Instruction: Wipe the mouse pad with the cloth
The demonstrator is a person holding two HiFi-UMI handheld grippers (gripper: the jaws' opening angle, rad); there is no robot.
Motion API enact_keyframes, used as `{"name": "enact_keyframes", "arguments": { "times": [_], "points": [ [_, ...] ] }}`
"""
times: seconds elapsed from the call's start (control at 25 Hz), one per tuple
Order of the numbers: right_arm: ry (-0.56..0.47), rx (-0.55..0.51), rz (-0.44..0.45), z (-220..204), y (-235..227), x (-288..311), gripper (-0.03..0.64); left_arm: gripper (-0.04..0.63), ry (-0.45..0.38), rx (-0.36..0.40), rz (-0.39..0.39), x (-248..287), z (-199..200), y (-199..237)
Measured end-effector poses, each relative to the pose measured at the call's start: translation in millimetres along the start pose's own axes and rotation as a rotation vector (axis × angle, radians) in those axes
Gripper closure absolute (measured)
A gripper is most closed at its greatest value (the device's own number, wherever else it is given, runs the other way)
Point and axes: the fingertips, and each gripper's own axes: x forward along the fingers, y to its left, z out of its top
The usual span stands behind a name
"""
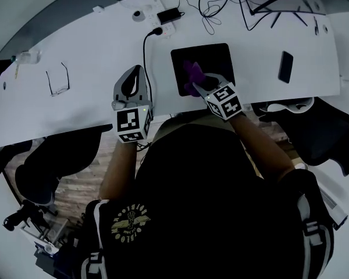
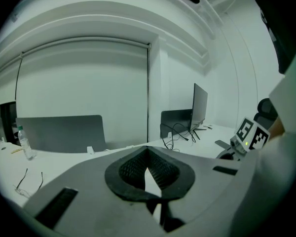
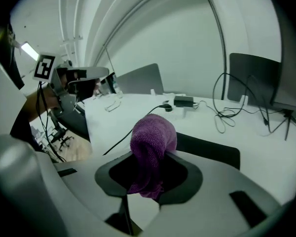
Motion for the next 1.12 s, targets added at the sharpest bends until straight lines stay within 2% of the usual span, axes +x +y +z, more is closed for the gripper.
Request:
{"name": "enact_keyframes", "arguments": {
  "times": [0.16,0.36,0.48,0.64,0.8,1.12],
  "points": [
    [0.043,-0.076,0.069,-8,38,30,0.502,0.594,0.006,0.003,0.012,-16,-5,7],
    [0.102,-0.101,0.076,-30,50,65,0.501,0.594,0.012,0.010,0.022,-28,-10,12],
    [0.142,-0.091,0.047,-46,40,76,0.502,0.594,0.034,0.016,0.024,-33,-16,12],
    [0.175,-0.059,0.000,-63,18,79,0.502,0.594,0.020,0.017,0.013,-33,-19,10],
    [0.181,-0.034,-0.041,-73,0,69,0.500,0.594,0.038,0.018,-0.002,-30,-19,5],
    [0.183,0.053,-0.159,-94,-51,35,0.500,0.594,0.004,0.036,-0.031,-17,-8,-4]
  ]
}}
